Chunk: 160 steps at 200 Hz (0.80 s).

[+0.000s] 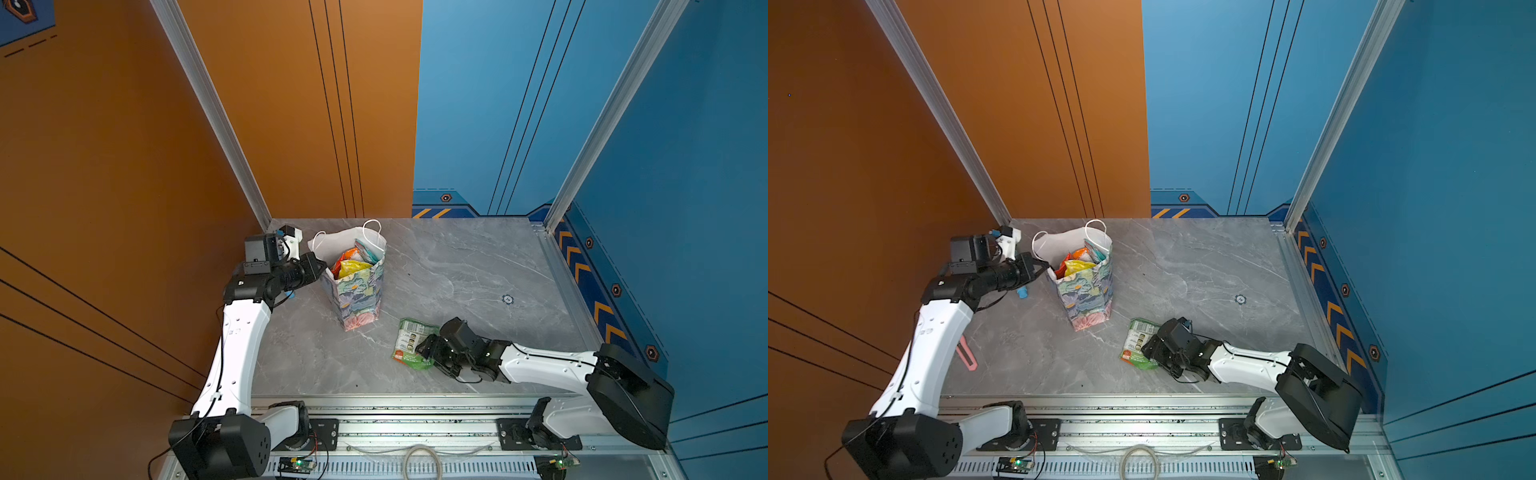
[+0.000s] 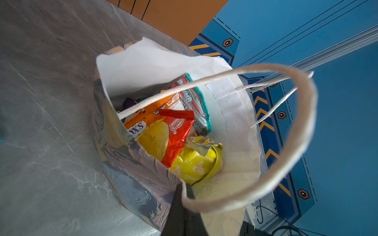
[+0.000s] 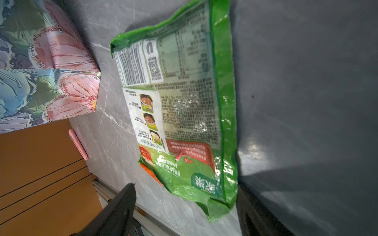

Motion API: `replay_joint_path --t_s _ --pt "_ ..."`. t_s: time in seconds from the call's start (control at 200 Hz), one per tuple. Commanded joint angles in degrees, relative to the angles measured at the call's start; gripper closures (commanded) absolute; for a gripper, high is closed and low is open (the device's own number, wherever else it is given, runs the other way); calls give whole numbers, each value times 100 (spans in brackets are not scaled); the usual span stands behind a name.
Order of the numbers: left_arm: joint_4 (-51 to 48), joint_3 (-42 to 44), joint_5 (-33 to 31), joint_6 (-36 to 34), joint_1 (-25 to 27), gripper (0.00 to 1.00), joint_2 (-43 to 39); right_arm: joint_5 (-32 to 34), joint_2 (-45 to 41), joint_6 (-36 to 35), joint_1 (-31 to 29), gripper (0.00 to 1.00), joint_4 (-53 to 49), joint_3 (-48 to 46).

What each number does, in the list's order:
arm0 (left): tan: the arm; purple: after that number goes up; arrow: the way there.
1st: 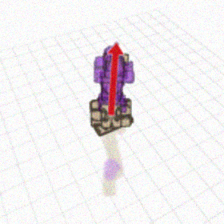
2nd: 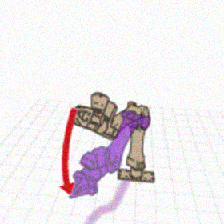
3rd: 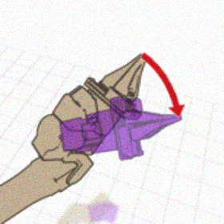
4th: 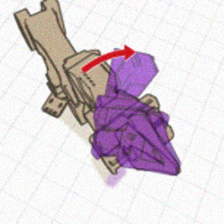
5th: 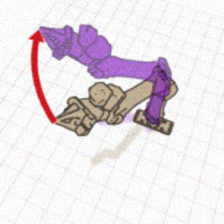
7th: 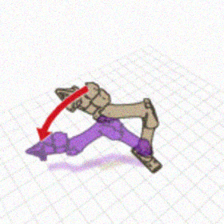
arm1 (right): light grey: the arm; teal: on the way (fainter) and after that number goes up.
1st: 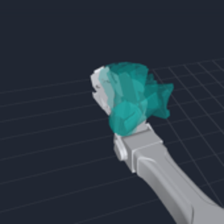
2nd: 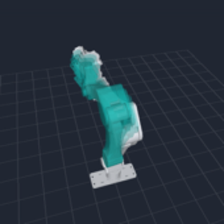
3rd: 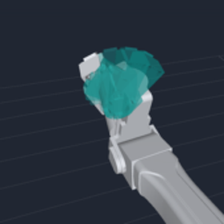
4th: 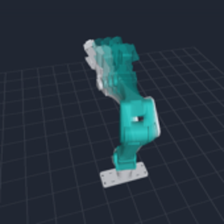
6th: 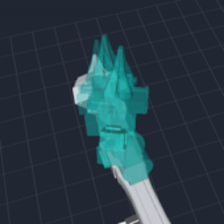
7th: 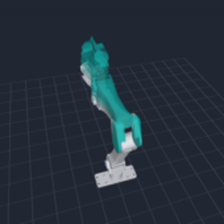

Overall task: Place the snacks into the paper bag
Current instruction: 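Move the right gripper back to the green snack pack on the table, then lower the right gripper onto the green pack and close on it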

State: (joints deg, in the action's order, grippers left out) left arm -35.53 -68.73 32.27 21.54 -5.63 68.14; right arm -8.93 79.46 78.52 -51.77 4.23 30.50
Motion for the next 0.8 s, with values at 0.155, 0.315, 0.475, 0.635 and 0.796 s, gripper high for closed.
replay_joint_path --t_s 0.155,0.315,0.475,0.635,0.796 --pt "46 52 218 -1 -4 100 -113 177 302 366 69 42 330 -258" --pt "46 53 218 0 -4 100 -97 348 405 325 201 62 593 -291" --pt "46 15 228 -1 -6 100 -82 313 624 179 333 71 800 -174" --pt "45 17 219 -8 -4 100 -79 445 579 -38 432 66 491 -84" --pt "45 16 219 -11 -7 100 -55 423 703 -405 552 61 239 103"
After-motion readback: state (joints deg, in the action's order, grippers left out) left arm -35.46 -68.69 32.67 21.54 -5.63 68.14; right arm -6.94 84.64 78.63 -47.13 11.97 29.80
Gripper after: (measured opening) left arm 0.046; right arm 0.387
